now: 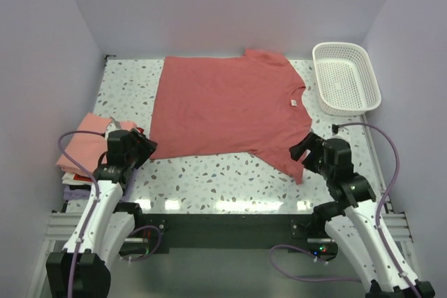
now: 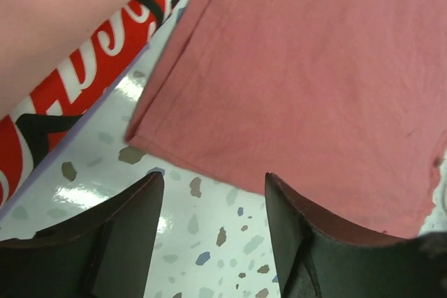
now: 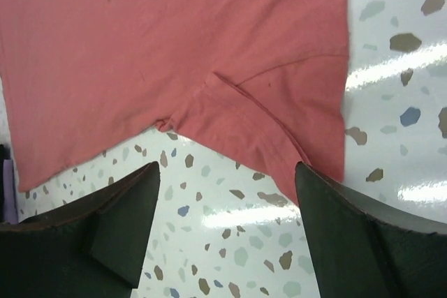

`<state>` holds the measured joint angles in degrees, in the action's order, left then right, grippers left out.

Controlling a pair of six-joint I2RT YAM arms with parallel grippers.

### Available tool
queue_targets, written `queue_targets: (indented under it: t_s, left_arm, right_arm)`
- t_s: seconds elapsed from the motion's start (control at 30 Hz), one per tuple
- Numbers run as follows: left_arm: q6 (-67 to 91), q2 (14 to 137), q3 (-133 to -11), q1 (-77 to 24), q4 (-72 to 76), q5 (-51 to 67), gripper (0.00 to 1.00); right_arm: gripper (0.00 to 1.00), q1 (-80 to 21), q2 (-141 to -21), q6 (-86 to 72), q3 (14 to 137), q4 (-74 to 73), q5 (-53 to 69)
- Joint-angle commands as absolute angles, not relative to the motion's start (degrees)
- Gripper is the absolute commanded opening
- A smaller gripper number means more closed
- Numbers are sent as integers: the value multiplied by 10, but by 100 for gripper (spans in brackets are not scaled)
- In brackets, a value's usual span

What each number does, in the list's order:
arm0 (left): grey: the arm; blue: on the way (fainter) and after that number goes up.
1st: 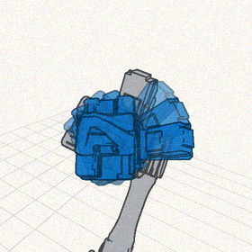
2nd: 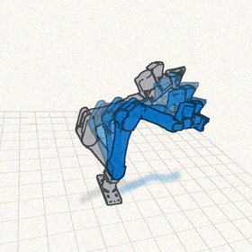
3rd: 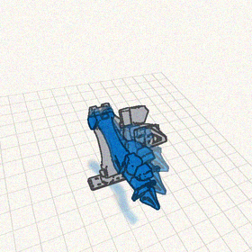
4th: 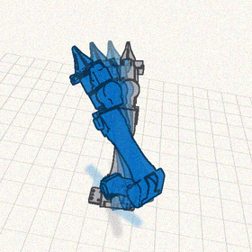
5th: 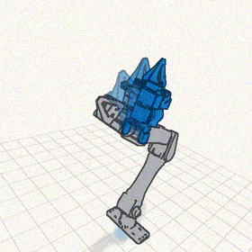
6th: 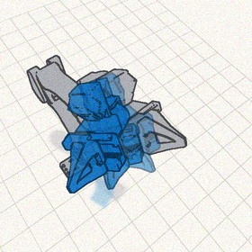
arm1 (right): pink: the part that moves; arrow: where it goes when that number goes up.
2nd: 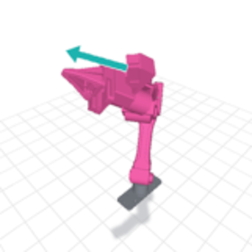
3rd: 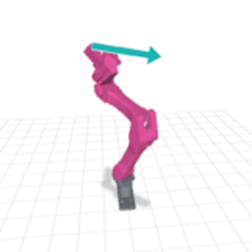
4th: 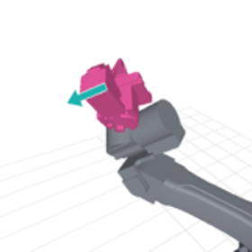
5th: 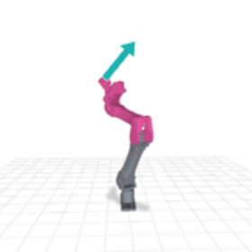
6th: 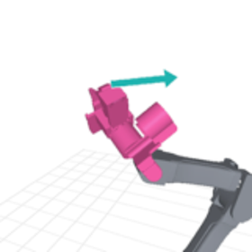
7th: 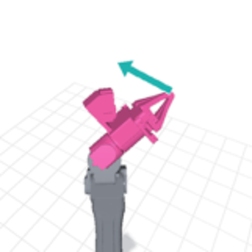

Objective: Fold and stack the t-shirts
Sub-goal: Flatten the tshirt out

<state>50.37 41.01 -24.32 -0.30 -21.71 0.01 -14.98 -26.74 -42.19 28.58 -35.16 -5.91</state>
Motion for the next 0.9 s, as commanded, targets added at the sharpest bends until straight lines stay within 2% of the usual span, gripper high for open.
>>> queue_targets:
  t_s: [0.0, 0.13, 0.4, 0.57, 0.87]
  left_arm:
    - [523, 452, -285, -3, -251, -37, 61]
    - [535, 490, -304, -6, -269, -67, 56]
    - [572, 551, -290, -36, -243, -103, 47]
    - [591, 583, -291, -69, -223, -134, 46]
    - [605, 634, -292, -71, -202, -167, 46]
  right_arm:
    - [81, -149, -329, -376, 349, -345, -73]
    - [81, -149, -402, -357, 381, -344, -101]
    - [81, -149, -425, -361, 363, -318, -99]
    - [81, -149, -427, -360, 349, -316, -102]
    - [82, -149, -449, -357, 326, -332, -113]
